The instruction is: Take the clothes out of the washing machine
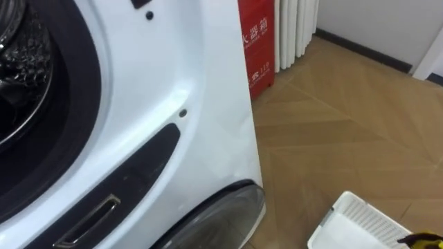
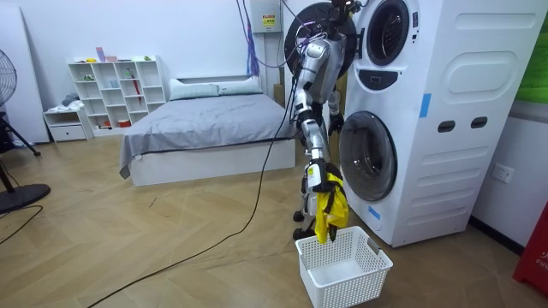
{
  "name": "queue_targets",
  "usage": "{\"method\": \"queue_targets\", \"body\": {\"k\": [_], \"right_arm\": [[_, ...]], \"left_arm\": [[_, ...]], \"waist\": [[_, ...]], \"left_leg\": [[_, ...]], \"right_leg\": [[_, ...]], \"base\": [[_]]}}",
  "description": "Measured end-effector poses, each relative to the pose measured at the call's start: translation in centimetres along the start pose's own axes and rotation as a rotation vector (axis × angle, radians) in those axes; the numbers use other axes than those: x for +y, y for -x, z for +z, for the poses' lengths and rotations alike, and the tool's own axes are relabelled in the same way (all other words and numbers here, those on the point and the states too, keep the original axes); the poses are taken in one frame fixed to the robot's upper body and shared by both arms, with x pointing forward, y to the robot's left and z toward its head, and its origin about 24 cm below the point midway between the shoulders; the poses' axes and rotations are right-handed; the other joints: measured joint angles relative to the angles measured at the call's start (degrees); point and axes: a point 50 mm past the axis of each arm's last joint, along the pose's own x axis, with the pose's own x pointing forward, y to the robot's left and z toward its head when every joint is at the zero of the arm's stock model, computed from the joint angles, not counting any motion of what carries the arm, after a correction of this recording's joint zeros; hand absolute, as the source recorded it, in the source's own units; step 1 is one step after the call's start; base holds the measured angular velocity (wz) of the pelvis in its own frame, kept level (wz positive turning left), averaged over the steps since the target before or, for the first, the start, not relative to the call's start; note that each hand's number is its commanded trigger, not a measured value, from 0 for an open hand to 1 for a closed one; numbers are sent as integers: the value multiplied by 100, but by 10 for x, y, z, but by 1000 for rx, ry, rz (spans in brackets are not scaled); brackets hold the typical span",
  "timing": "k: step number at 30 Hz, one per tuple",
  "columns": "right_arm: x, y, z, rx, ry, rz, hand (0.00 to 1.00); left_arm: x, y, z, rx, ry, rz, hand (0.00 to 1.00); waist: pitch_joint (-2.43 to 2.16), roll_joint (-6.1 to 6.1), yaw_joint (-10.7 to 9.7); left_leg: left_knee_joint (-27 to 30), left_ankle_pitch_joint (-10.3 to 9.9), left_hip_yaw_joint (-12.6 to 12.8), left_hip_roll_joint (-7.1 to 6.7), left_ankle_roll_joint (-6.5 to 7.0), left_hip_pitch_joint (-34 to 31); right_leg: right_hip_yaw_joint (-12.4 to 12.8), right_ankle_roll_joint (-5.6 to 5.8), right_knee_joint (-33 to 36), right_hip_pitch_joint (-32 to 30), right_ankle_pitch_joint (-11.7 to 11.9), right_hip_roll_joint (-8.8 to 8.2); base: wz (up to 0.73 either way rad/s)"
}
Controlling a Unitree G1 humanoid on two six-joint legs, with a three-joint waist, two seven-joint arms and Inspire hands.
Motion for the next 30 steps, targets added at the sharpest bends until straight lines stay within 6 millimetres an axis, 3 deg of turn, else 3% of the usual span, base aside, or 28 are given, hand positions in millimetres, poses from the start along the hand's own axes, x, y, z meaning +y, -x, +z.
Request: {"method": "queue_targets", "body": {"k": [1, 2, 23, 30], "right_arm": [[0, 0, -1, 3, 1, -1, 18], [0, 0, -2, 8, 4, -2, 0], [3, -2, -6, 23, 14, -2, 0], [2, -2, -7, 25, 14, -2, 0]], "left_arm": [[0, 0, 0, 0, 6, -2, 0], [-1, 0, 0, 0, 13, -4, 0], [-4, 1, 10, -34, 56, -21, 0], [-4, 1, 7, -30, 56, -22, 0]], "waist": [[3, 8, 0], [5, 11, 1], [30, -18, 169], [18, -27, 169]], "left_leg": [[0, 2, -3, 0, 0, -5], [-1, 5, -5, 0, -3, -7], [-37, 44, -10, -62, 2, -61], [-33, 45, -13, -60, 2, -53]], "right_leg": [[-4, -2, 5, -5, -2, -5], [-7, -6, 14, -12, -9, -17], [-104, -7, 72, -141, -80, -93], [-127, -7, 68, -125, -80, -93]], "base": [[3], [4], [3], [0]]}}
